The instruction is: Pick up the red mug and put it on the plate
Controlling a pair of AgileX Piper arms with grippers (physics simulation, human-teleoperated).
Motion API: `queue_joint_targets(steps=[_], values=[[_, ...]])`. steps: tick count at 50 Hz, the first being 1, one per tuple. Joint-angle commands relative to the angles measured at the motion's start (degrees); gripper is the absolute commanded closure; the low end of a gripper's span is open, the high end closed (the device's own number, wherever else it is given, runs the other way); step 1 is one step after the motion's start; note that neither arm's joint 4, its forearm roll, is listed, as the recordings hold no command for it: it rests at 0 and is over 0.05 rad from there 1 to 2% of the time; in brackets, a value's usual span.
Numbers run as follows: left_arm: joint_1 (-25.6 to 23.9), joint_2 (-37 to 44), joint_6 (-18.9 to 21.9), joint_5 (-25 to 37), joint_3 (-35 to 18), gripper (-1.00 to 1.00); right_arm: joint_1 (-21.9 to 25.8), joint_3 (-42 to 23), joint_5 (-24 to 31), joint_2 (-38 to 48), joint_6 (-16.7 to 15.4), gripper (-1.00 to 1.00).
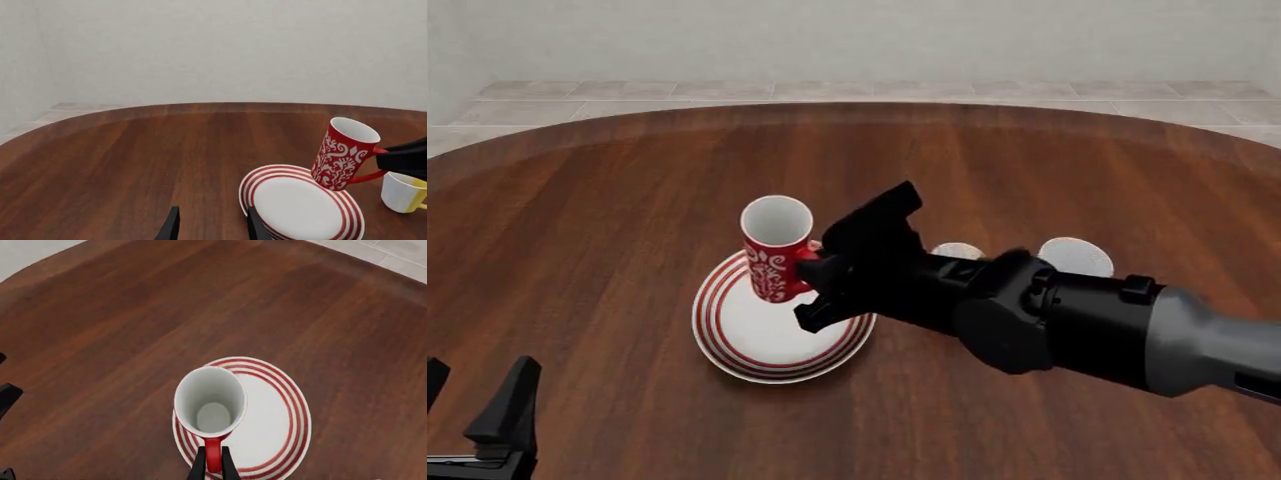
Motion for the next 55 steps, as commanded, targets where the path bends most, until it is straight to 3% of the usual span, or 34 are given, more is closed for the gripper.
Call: queue_joint_targets(steps=[1, 55], values=[[0.0, 0.0, -0.1, 0.0, 0.0, -1.0, -0.3, 0.8, -1.6, 1.2, 1.4, 1.0], [0.2, 0.0, -0.7, 0.0, 0.1, -1.0, -1.9, 0.5, -3.2, 5.9, 2.1, 1.0]])
